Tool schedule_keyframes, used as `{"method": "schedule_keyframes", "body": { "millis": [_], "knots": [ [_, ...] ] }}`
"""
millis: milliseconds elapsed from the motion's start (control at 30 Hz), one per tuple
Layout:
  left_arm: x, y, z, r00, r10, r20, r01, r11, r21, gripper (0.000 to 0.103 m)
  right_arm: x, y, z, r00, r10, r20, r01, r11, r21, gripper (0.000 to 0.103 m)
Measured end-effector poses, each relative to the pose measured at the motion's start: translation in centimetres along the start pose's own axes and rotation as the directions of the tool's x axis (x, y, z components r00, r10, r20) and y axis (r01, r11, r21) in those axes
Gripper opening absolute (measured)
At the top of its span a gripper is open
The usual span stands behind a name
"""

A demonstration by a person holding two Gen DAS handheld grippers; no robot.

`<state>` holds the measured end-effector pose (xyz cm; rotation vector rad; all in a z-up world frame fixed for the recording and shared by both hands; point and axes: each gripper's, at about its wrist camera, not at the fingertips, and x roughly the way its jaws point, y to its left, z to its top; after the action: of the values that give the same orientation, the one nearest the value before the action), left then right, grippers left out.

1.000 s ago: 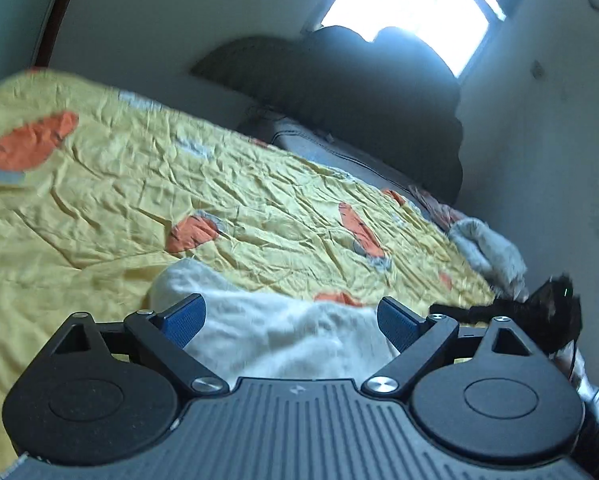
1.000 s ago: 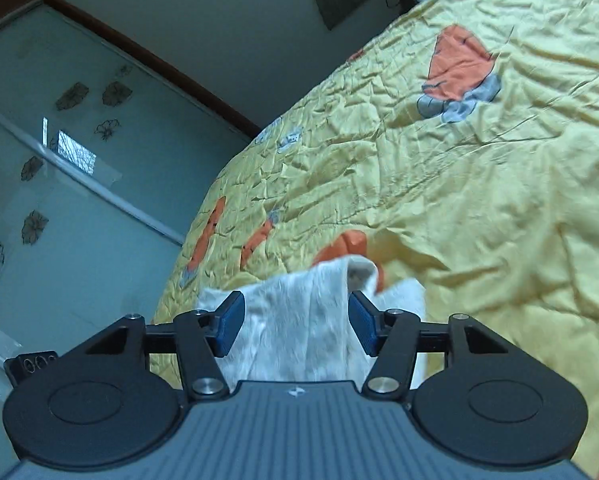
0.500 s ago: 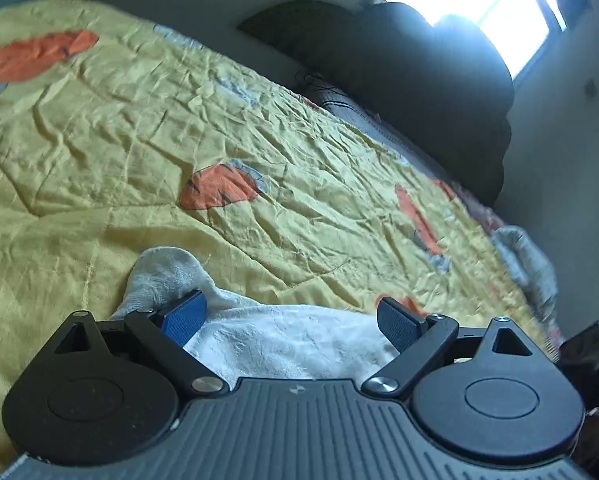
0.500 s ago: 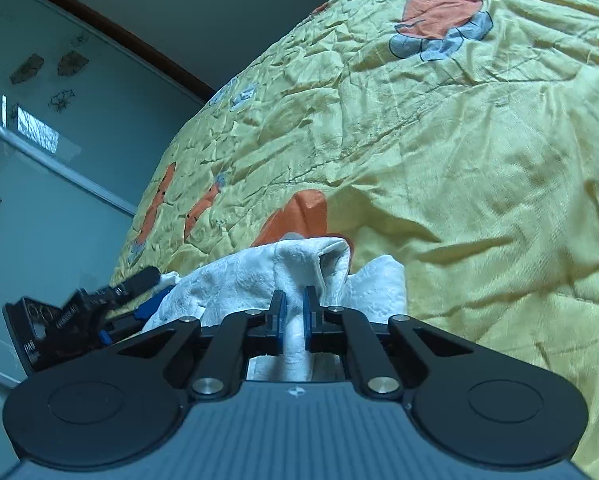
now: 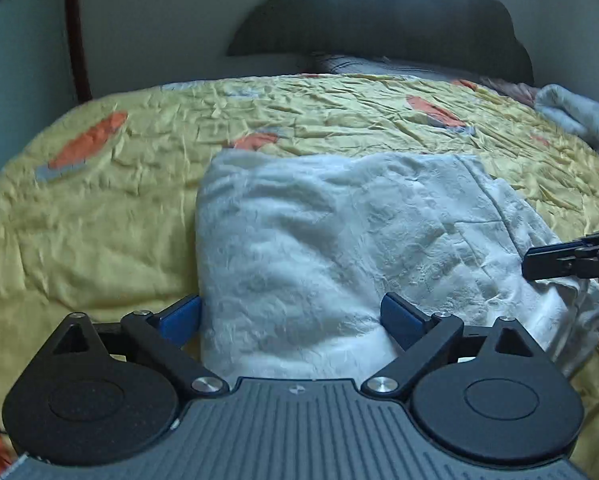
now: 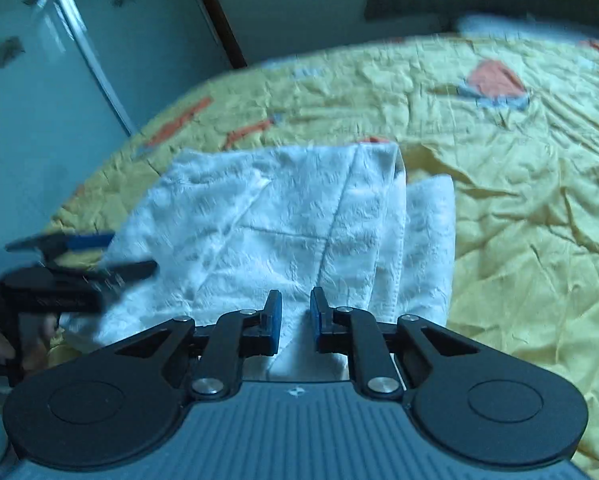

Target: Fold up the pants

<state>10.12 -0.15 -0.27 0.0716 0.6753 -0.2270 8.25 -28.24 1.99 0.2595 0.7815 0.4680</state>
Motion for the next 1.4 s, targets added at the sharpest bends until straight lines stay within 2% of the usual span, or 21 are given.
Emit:
{"method": "schedule_keyframes", "body": {
  "millis": [100, 200, 300, 367, 400, 433, 500, 533, 600, 700, 833, 933, 1000, 1067, 1100, 1200, 1267, 1333, 1400],
  "knots": [
    [0.8, 1.5, -0.1, 0.999, -0.034, -0.016, 0.032, 0.997, -0.076, 0.103, -0.2, -1.2, 0.2, 0.999, 0.041, -0.003, -0.041, 0.995, 0.091, 0.014],
    [0.0, 1.4, 0.2, 0.999, -0.006, -0.051, 0.002, 0.998, -0.069, 0.102, -1.7, -0.8, 0.6, 1.0, -0.026, -0.004, 0.027, 0.987, 0.159, 0.014],
    [-2.0, 1.2, -0.1, 0.999, -0.004, -0.053, 0.001, 0.998, -0.067, 0.101, -3.9, 0.9, 0.3, 0.999, 0.002, 0.054, -0.009, 0.992, 0.126, 0.017],
    [-2.8, 1.1, -0.5, 0.999, 0.005, -0.052, -0.009, 0.997, -0.076, 0.101, -4.2, 2.1, 0.1, 0.998, 0.017, 0.056, -0.022, 0.995, 0.096, 0.022],
    [-2.9, 1.0, -0.7, 0.999, 0.005, -0.053, -0.01, 0.996, -0.084, 0.102, -3.9, 2.6, 0.0, 0.999, 0.01, 0.046, -0.013, 0.997, 0.077, 0.031],
    [-2.8, 1.1, -0.9, 0.999, 0.005, -0.052, -0.01, 0.996, -0.093, 0.103, -3.3, 3.0, -0.2, 1.0, -0.009, 0.028, 0.007, 0.999, 0.054, 0.047],
    [-2.4, 1.3, -1.2, 0.999, 0.007, -0.054, -0.013, 0.993, -0.121, 0.103, -1.6, 3.2, -0.7, 0.999, -0.053, -0.013, 0.053, 0.998, 0.02, 0.063],
    [-2.1, 1.5, -1.3, 0.999, 0.002, -0.052, -0.009, 0.99, -0.138, 0.103, -1.0, 3.3, -1.1, 0.998, -0.058, -0.015, 0.058, 0.998, -0.008, 0.063],
    [-1.9, 1.6, -1.6, 0.999, -0.002, -0.034, -0.003, 0.99, -0.144, 0.103, -0.6, 3.6, -2.1, 0.997, -0.064, 0.036, 0.067, 0.994, -0.087, 0.064],
    [-1.7, 1.4, -1.7, 1.0, 0.004, -0.02, -0.007, 0.991, -0.133, 0.103, -0.5, 4.3, -2.5, 0.995, -0.09, 0.049, 0.096, 0.986, -0.133, 0.064],
    [-1.7, 1.4, -1.7, 1.0, 0.003, -0.018, -0.006, 0.992, -0.13, 0.103, -0.8, 4.4, -2.1, 0.994, -0.095, 0.046, 0.1, 0.988, -0.114, 0.064],
    [-2.5, 1.6, -1.4, 0.999, 0.013, -0.047, -0.02, 0.989, -0.148, 0.103, -2.0, 4.8, -2.0, 0.988, -0.142, 0.063, 0.147, 0.986, -0.078, 0.064],
    [-4.0, 1.3, -1.4, 0.999, 0.015, -0.035, -0.02, 0.99, -0.137, 0.098, -3.1, 5.3, -2.1, 0.985, -0.142, 0.095, 0.15, 0.986, -0.077, 0.065],
    [-5.8, 0.8, -1.6, 1.0, -0.006, -0.006, 0.005, 0.996, -0.093, 0.098, -3.8, 5.5, -2.1, 0.988, -0.122, 0.097, 0.13, 0.988, -0.078, 0.065],
    [-6.5, 0.8, -1.7, 0.999, -0.048, 0.006, 0.048, 0.995, -0.092, 0.099, -3.9, 5.2, -2.1, 0.991, -0.107, 0.085, 0.112, 0.992, -0.062, 0.065],
    [-6.8, 2.4, -1.6, 0.986, -0.166, 0.005, 0.165, 0.974, -0.156, 0.099, -4.4, 2.3, -1.4, 0.988, -0.124, 0.087, 0.121, 0.992, 0.033, 0.065],
    [-5.6, 4.5, -0.9, 0.982, -0.191, -0.008, 0.182, 0.948, -0.261, 0.099, -4.8, -0.8, -0.5, 0.988, -0.13, 0.085, 0.117, 0.984, 0.136, 0.065],
    [-4.0, 6.8, 0.0, 0.969, -0.244, -0.027, 0.217, 0.902, -0.373, 0.098, -4.4, -4.7, 0.7, 0.997, -0.072, 0.04, 0.059, 0.963, 0.264, 0.065],
    [-2.4, 8.5, 0.9, 0.952, -0.305, -0.029, 0.259, 0.851, -0.457, 0.098, -3.7, -7.6, 1.7, 0.999, -0.049, 0.011, 0.041, 0.935, 0.353, 0.066]
  ]
}}
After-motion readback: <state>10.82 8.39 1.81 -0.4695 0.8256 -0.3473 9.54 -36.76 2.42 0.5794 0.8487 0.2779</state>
